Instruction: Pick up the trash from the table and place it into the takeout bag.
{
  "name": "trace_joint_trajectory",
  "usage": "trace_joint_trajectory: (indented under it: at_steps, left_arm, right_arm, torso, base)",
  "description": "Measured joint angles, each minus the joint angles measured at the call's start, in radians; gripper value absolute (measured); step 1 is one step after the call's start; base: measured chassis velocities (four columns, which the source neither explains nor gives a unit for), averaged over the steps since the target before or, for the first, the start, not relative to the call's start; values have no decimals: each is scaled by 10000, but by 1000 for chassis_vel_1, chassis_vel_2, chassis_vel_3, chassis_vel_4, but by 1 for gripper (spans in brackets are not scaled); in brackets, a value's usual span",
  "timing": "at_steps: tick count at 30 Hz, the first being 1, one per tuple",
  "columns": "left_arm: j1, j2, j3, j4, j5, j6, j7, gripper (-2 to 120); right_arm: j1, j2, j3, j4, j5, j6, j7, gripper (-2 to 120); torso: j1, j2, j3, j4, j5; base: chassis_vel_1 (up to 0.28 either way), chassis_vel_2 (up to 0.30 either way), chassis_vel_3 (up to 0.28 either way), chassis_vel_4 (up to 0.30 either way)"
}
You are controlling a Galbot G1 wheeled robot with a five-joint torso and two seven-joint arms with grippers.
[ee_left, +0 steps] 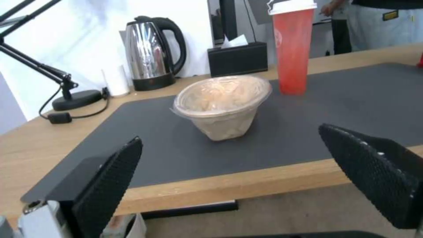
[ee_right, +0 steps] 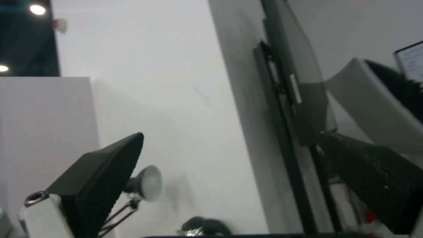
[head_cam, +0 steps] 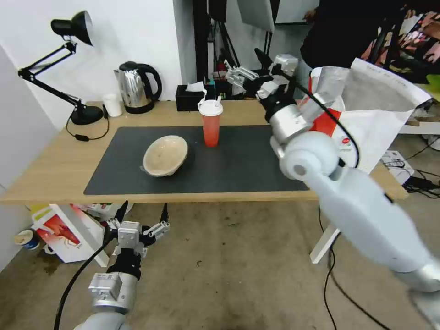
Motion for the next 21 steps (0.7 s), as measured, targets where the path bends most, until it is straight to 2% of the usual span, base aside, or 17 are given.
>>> trace_joint_trajectory:
  at_steps: [1, 5, 6, 7, 8, 10, 11, 15, 21]
  left_arm:
    - [0, 0, 0, 0, 0, 0, 0, 100]
    - [0, 0, 1, -1, 0, 0, 0, 100]
    - [0, 0, 1, -1, 0, 0, 0, 100]
    - [0, 0, 1, 0, 0, 0, 0, 100]
    - [0, 0, 0, 0, 0, 0, 0, 100]
    - [0, 0, 1, 0, 0, 0, 0, 100]
    - [0, 0, 1, 0, 0, 0, 0, 100]
    - [0, -1, 1, 0, 0, 0, 0, 100]
    - [0, 1, 1, 0, 0, 0, 0, 100]
  right_arm:
    - [0, 0, 0, 0, 0, 0, 0, 100]
    - [-673, 1550, 787, -478, -1755, -361, 75, 100]
    - [-673, 1550, 787, -478, -1755, -361, 75, 100]
    - [-842, 1672, 739, -516, -2325, -790, 270, 100]
    - [-992, 1580, 554, -507, -2970, -1402, 540, 100]
    - [-1136, 1295, 289, -357, -3994, -2014, 1251, 100]
    - [-1136, 1295, 289, -357, -3994, -2014, 1251, 100]
    - [-1706, 1562, 290, 111, -4521, -2560, 2653, 100]
    - [-2937, 1932, 498, 465, -5732, -2866, 2904, 100]
  torso:
    - [0, 0, 0, 0, 0]
    - [0, 0, -1, 1, 1]
    - [0, 0, -1, 1, 1]
    - [0, 0, 0, 1, 1]
    - [-1, 0, -1, 1, 1]
    - [0, 0, 0, -3, 1]
    - [0, 0, 0, -3, 1]
    - [0, 1, -2, 2, 0]
    - [-1, 0, -2, -1, 3]
  base:
    - [0, 0, 0, 0]
    - [0, 0, 0, 0]
    - [0, 0, 0, 0]
    - [0, 0, 0, 0]
    - [0, 0, 0, 0]
    - [0, 0, 0, 0]
    - [0, 0, 0, 0]
    - [0, 0, 0, 0]
    - [0, 0, 0, 0]
